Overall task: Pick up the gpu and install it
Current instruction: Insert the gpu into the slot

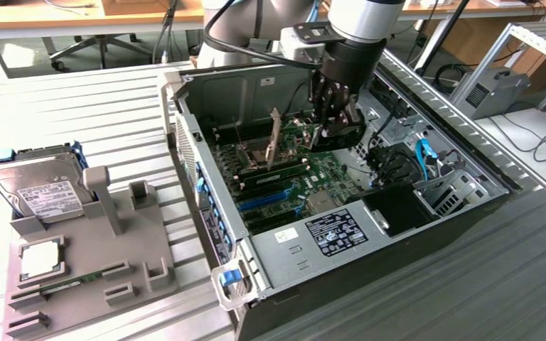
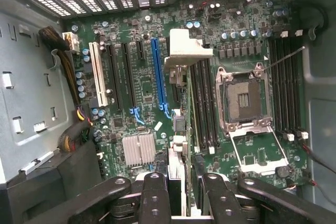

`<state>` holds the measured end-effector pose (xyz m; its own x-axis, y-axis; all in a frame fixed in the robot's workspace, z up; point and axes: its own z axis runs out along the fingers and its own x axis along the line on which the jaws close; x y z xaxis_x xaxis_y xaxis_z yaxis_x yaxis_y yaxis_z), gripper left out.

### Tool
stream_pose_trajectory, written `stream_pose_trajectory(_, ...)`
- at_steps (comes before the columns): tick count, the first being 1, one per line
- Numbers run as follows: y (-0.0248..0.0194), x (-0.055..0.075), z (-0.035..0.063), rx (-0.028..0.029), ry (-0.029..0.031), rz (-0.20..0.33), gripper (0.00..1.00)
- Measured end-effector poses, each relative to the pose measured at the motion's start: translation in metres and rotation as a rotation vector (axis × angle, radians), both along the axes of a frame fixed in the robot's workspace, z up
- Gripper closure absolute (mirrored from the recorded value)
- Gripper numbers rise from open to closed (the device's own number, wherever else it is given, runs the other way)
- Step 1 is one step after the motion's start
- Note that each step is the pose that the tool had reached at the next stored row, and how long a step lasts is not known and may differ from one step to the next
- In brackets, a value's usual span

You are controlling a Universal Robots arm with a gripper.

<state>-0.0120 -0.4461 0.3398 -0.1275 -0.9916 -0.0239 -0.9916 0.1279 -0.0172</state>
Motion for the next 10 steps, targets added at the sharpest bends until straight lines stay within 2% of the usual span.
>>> stream_pose_trajectory(10,0.0000,0.0000,0.0000,0.0000,0.0000,0.044,0.71)
